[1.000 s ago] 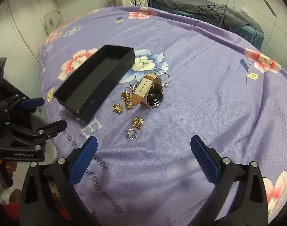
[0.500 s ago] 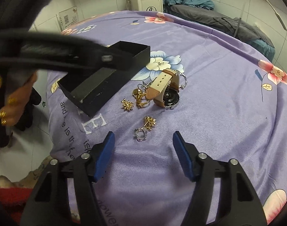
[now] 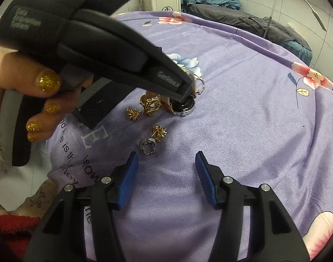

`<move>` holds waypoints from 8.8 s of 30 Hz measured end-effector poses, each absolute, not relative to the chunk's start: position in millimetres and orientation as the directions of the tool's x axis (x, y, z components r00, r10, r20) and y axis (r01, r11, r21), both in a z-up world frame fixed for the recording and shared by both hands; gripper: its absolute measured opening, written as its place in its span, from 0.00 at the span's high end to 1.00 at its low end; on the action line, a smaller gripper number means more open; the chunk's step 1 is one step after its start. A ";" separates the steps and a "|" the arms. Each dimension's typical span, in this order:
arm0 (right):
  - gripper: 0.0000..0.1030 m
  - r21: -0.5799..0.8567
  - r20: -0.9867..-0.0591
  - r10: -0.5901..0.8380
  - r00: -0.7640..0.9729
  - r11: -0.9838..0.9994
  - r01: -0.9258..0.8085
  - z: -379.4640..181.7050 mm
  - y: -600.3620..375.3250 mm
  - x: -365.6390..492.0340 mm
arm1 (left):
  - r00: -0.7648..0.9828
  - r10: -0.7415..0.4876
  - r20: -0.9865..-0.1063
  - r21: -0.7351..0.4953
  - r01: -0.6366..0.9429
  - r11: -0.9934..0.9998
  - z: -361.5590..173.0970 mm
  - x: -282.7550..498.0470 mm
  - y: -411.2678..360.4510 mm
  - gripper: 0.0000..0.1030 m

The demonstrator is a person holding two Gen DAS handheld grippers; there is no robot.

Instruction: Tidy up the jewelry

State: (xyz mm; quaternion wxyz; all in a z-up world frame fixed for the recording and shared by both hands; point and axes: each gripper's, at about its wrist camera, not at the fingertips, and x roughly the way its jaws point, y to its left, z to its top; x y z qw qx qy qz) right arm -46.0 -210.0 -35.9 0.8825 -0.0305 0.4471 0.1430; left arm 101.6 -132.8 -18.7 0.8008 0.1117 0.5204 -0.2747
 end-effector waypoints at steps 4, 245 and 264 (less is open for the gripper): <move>0.48 0.061 -0.796 0.237 0.558 0.947 -0.315 -37.1 -199.7 -39.1 | 0.294 -0.350 -0.889 -0.152 0.532 0.833 -15.4 104.6 -124.5 0.86; 0.90 0.209 -0.783 0.353 0.512 0.925 -0.318 7.8 -235.2 24.6 | 0.438 -0.329 -0.837 -0.085 0.490 0.867 11.4 72.4 -36.2 0.23; 0.90 0.274 -0.574 0.484 0.661 0.874 -0.402 150.1 -247.8 3.4 | 0.499 -0.569 -0.654 -0.191 0.618 0.762 63.0 46.7 -61.1 0.23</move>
